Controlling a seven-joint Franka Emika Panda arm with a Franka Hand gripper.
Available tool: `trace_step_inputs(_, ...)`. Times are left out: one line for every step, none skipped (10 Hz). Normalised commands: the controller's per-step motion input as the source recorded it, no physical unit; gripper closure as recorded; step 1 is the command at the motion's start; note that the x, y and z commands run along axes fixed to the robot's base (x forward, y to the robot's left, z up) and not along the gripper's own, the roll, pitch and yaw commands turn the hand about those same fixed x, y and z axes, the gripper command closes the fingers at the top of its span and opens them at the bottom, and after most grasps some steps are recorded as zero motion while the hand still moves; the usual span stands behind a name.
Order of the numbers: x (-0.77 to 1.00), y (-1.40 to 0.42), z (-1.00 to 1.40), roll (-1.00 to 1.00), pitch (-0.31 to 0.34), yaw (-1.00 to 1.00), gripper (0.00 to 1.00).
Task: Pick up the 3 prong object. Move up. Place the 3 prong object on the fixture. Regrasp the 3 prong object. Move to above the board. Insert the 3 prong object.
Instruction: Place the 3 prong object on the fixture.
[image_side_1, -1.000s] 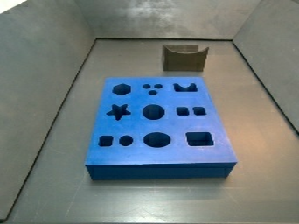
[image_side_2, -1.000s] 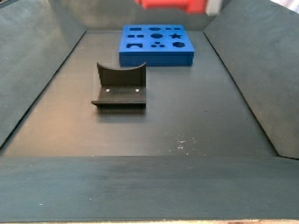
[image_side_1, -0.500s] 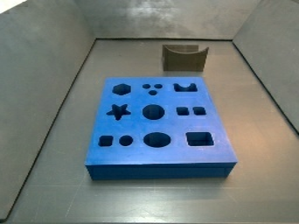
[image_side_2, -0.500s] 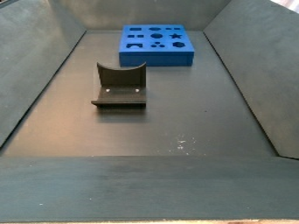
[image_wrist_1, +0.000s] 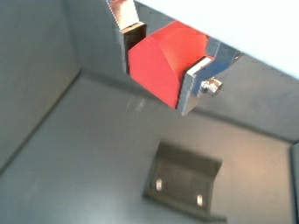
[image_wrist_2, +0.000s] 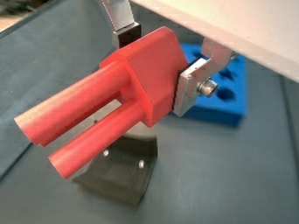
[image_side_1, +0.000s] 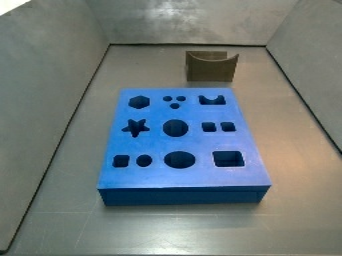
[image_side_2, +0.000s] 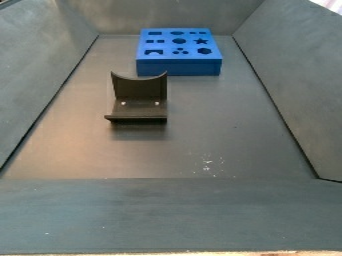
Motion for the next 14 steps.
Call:
trace_step_inputs(1.00, -0.26, -0.82, -1.00, 0.095, 0.76, 1.00)
trace_step_inputs(1.00, -0.19, -0.70, -1.00, 0.116, 0.74, 1.00)
trace_step_inputs(1.00, -0.15, -0.62, -1.00, 0.132, 0.71, 1.00)
trace_step_inputs(0.93, -0.07, -0.36, -1.00, 0.179, 0.63, 1.00)
trace_step_inputs(0.86, -0.03, -0.24, -1.00, 0.204, 0.59, 1.00)
trace_step_inputs(0.70, 0.01, -0.08, -1.00, 0.281, 0.49, 1.00)
trace_step_inputs(0.57, 0.02, -0.04, -1.00, 0.364, 0.42, 1.00)
trace_step_inputs(0.44, 0.04, -0.04, -0.90, 0.424, 0.27, 1.00)
trace_step_inputs(0.36, 0.04, -0.03, -0.73, 0.417, 0.14, 1.00)
trace_step_inputs(0.28, 0.04, -0.02, -0.49, 0.378, 0.00, 1.00)
trace_step_inputs(0.24, 0.04, -0.02, -0.38, 0.348, -0.06, 1.00)
trace_step_inputs(0.17, 0.03, -0.01, -0.26, 0.294, -0.11, 1.00)
trace_step_inputs(0.08, 0.03, 0.00, -0.18, 0.227, -0.15, 1.00)
trace_step_inputs(0.13, 0.13, -1.00, -1.00, 0.388, -0.14, 1.00)
